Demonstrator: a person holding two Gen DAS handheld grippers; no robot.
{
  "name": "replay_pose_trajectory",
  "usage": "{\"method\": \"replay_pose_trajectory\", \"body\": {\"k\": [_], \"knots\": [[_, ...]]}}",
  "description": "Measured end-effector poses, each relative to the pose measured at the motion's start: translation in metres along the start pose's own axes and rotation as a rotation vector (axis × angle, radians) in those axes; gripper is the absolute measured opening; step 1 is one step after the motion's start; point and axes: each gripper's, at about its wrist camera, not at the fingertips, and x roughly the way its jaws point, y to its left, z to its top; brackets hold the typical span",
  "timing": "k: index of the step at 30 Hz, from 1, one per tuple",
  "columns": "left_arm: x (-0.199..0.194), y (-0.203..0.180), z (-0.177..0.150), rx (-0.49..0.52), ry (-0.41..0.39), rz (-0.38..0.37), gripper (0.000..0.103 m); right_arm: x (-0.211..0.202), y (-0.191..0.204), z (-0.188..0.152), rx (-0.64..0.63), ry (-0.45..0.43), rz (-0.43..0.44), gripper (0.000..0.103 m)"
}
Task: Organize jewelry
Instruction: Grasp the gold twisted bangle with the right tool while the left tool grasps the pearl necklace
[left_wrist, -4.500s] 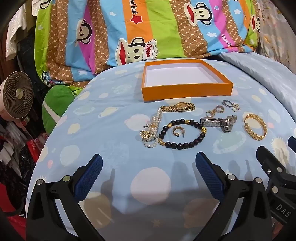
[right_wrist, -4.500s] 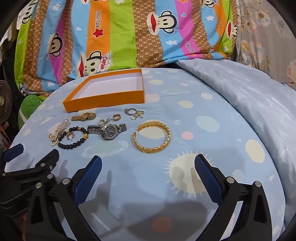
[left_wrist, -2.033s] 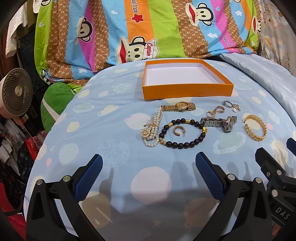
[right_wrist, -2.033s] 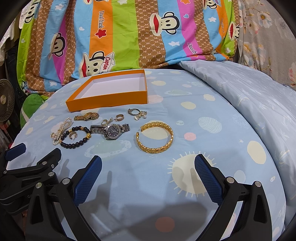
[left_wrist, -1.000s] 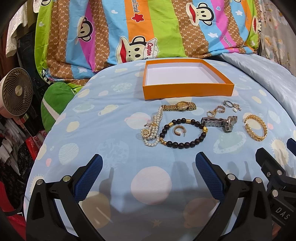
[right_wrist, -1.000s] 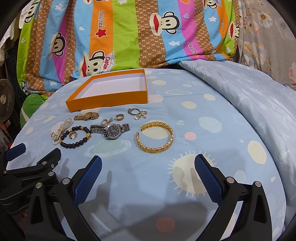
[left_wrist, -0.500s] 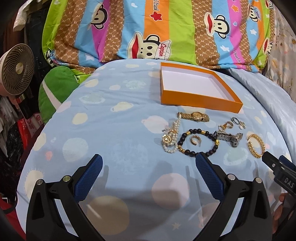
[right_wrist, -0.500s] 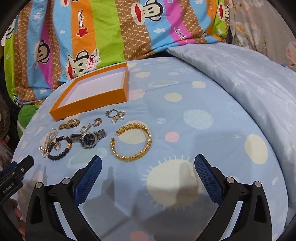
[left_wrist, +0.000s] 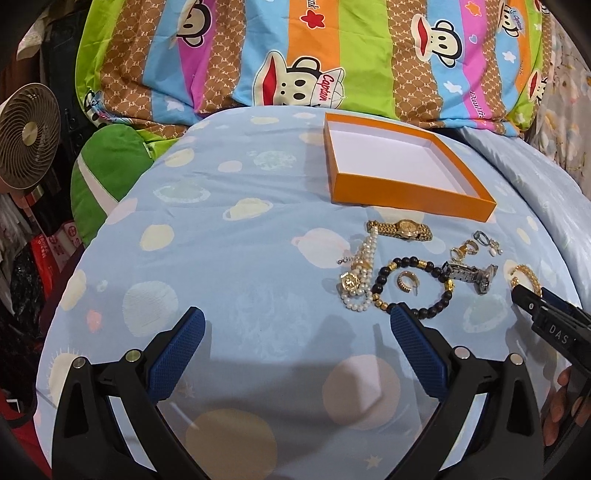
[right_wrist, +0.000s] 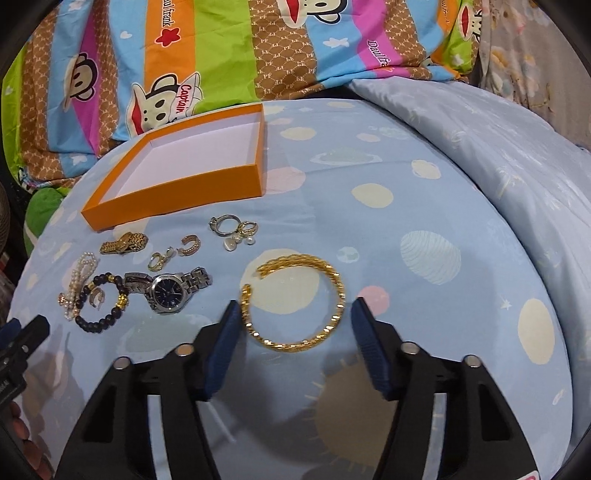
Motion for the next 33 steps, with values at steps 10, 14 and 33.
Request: {"method": "replay_pose_trajectory", "body": {"k": [10,14,33], "knots": [[0.031,-0.012,0.027,0.005,0.051,0.004,0.093,-0.004,-0.006,-0.001,0.033,-0.012,0.024,0.055],[0.049,-0.017,0.029,0.012,0.092,0.021,0.073,-0.003,-0.007,-0.001,0.037,-0.011,0.028,0.055],[0.022,-0.014,0.026,0.022,0.034,-0.042,0.018,-0.023,-0.009,-0.01,0.038,-0.057,0.04,0.054]]}}
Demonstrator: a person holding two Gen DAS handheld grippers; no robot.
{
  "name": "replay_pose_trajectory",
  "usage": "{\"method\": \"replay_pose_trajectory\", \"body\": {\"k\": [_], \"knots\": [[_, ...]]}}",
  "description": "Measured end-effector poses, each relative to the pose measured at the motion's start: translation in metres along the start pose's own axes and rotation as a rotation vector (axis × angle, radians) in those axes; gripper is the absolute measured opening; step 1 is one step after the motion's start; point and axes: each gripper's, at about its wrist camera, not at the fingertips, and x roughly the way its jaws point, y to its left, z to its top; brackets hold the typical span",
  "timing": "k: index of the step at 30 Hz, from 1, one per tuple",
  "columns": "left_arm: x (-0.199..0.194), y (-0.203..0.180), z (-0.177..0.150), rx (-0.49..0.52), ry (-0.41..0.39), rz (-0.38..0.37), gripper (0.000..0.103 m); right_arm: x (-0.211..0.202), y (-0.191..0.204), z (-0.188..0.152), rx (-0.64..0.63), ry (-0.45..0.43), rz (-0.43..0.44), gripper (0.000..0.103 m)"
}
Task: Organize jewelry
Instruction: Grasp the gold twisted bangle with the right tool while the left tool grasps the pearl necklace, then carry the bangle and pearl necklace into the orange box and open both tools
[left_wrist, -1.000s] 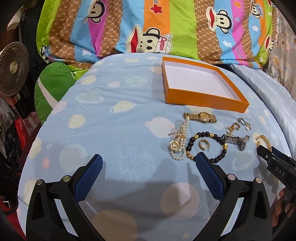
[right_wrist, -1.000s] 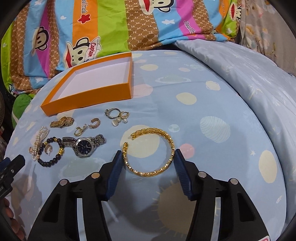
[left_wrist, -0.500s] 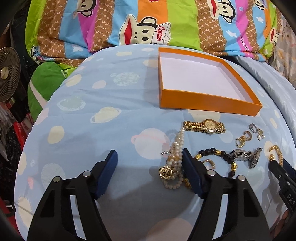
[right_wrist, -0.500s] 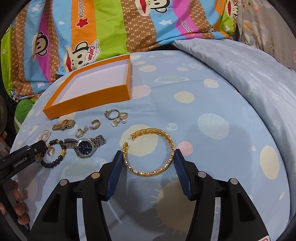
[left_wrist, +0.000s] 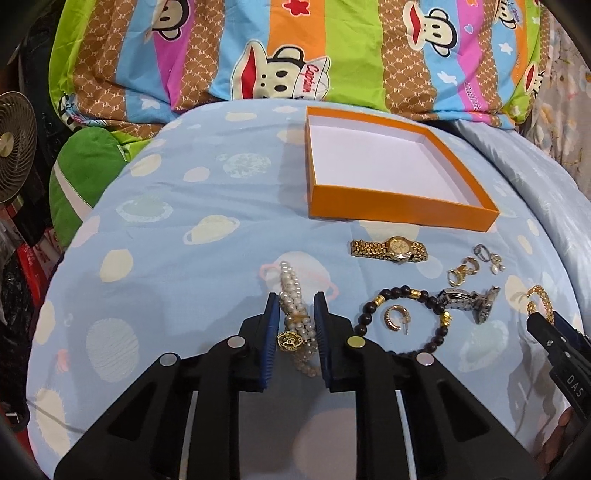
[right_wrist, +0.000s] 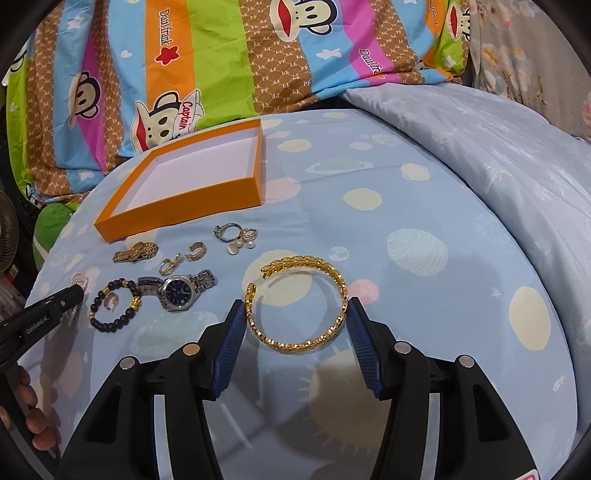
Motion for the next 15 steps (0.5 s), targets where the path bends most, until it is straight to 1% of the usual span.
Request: {"method": "replay_pose_trajectory", "body": {"k": [3,6,8,11,13,15], "knots": [[-0.024,0.004,0.003,-0.001,-0.051,-0.005,0.018,-0.019,0.001,0.003,-0.012,-0.04,0.011,0.054],[-0.046,0.003,0.014,0.003,-0.103,-0.012,0.018,-0.039,0.002,0.018,-0.017,-0.098,0.031,0.054],[-0.064,-0.001,0.027,0.016,-0.157,-0.015,0.018,-0.053,0.005,0.038,-0.027,-0.149,0.046,0.054],[-0.085,-0.01,0.052,0.046,-0.24,-0.018,0.018,-0.061,0.011,0.069,-0.038,-0.201,0.076,0.055],[-0.089,-0.018,0.071,0.061,-0.272,-0.027,0.018,-0.059,0.017,0.09,-0.043,-0.223,0.1,0.055],[-0.084,-0.025,0.088,0.067,-0.288,-0.02,0.019,-0.046,0.026,0.107,-0.056,-0.223,0.111,0.055]]}}
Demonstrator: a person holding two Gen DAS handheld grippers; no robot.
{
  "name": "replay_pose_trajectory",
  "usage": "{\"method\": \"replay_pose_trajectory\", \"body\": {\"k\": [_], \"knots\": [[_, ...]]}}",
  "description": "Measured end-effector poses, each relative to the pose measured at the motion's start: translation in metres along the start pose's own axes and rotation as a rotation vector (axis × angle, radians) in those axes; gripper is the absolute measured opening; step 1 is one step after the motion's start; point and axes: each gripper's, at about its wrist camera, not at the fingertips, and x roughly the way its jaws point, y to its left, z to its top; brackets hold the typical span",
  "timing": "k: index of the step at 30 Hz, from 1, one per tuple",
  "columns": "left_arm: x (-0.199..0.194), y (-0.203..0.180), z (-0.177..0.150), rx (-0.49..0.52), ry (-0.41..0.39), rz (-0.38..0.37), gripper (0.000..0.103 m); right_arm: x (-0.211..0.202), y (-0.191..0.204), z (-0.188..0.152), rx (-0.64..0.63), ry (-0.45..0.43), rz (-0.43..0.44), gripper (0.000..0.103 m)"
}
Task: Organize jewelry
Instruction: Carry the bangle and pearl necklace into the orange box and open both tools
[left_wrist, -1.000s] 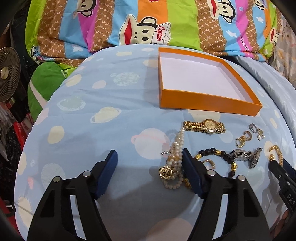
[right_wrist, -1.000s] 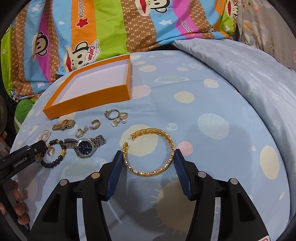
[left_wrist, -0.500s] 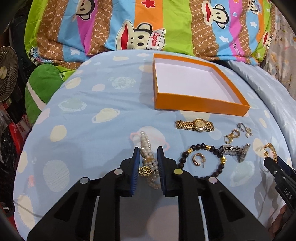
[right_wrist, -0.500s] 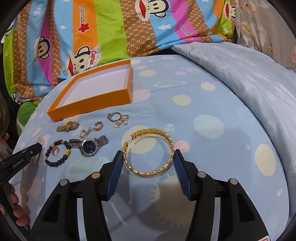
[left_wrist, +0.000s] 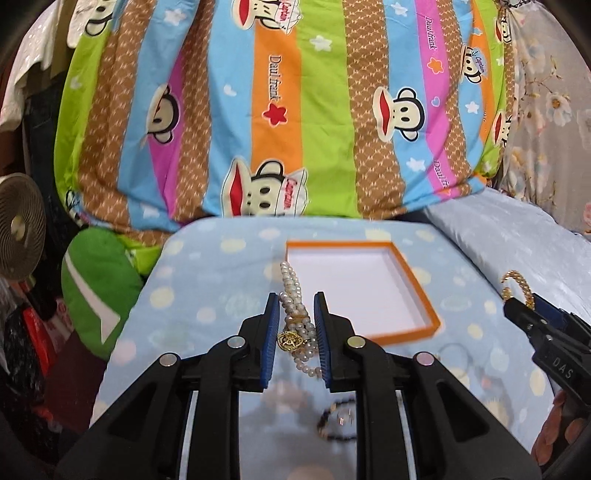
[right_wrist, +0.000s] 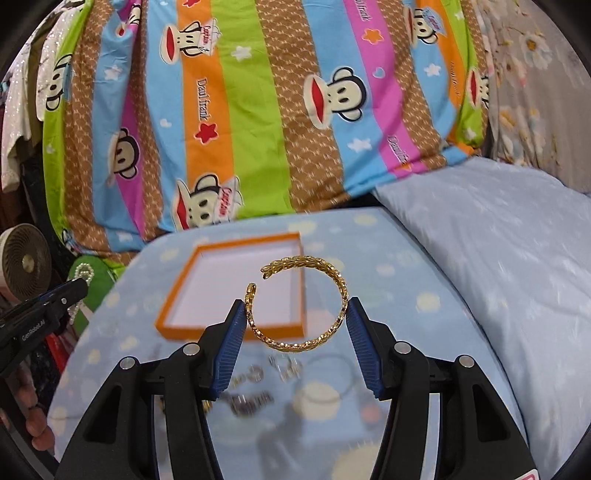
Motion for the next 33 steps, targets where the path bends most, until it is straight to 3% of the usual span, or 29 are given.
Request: {"method": "replay_pose_trajectory", "body": {"k": [6,11,22,24,28,31,33], "knots": [[0.07,-0.011,0.023,0.0,0.054,0.005,0.019,0.069,0.015,0.012,-0.001,0.077,0.047,0.055],[0.123,-0.019,0.012,0.016,0.117,0.019,0.019,0.113,0.03,0.006,-0.032,0.124,0.042,0.055],[0.173,-0.013,-0.016,0.003,0.196,0.036,0.02,0.156,0.034,-0.014,-0.033,0.191,0.051,0.056],[0.176,-0.011,-0.017,-0.005,0.2,0.038,0.03,0.156,0.035,-0.015,-0.043,0.178,0.038,0.056],[0.172,-0.008,-0.016,-0.023,0.195,0.015,0.034,0.146,0.038,-0.013,-0.07,0.139,0.013,0.061],[0.155,-0.007,-0.015,-0.028,0.157,0.046,0.053,0.125,0.035,-0.013,-0.07,0.097,0.015,0.063],[0.14,-0.004,-0.013,-0.028,0.124,0.054,0.057,0.108,0.032,-0.014,-0.062,0.069,0.019,0.065]]}}
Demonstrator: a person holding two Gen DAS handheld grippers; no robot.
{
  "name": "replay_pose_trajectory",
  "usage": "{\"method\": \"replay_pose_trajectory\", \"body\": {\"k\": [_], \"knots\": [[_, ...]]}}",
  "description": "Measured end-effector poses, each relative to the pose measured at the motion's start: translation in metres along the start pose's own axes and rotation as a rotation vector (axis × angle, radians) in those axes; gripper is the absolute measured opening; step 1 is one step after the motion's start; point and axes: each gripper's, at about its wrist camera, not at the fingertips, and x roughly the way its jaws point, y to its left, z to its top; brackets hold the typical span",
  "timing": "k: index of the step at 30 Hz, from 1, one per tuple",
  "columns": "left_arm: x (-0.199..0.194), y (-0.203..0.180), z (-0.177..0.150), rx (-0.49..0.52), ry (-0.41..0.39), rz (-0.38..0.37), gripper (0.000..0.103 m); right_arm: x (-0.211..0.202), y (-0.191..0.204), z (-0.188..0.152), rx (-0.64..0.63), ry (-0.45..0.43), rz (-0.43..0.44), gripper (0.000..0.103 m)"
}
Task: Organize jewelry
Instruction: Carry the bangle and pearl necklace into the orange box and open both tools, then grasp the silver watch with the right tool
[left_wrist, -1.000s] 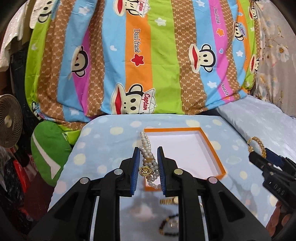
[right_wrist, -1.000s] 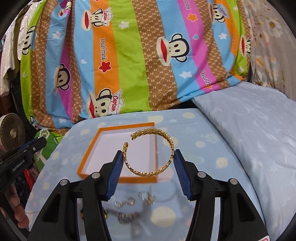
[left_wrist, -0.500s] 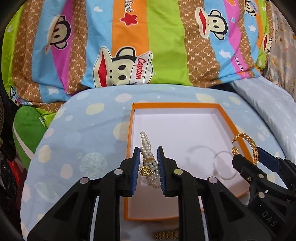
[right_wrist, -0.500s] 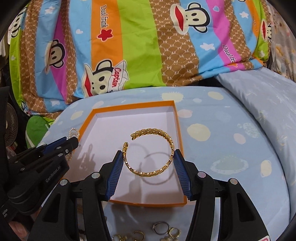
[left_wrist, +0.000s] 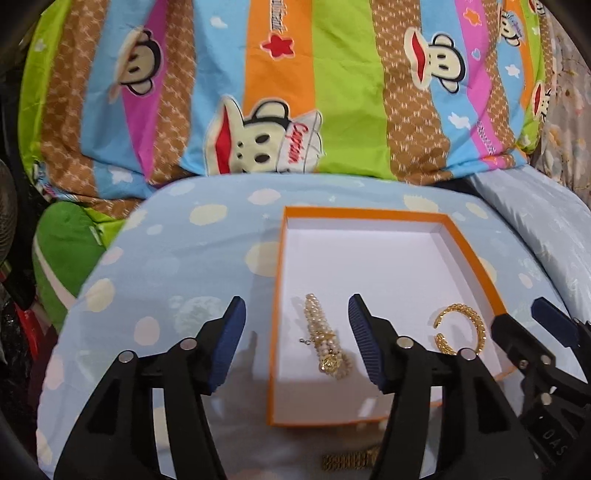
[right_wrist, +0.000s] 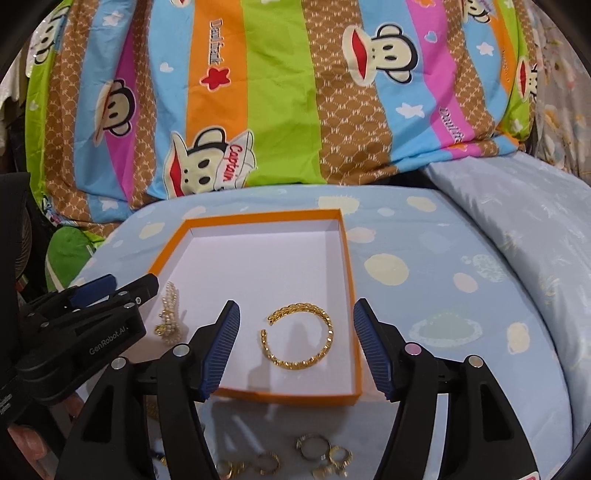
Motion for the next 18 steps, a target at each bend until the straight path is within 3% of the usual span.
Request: {"method": "replay_pose_trajectory", "body": {"k": [8,18], "knots": [[-0.056,0.017,-0.034,-0.039,-0.01,0.002,0.06,-0.067,-0.02,-0.047,0.07,-0.035,0.025,0.07],[-0.089,0.04,-0.121,-0.092,0.09,0.014,0.06,-0.088,-0.015,-0.119,0.049,0.112,0.044,0.07]]}}
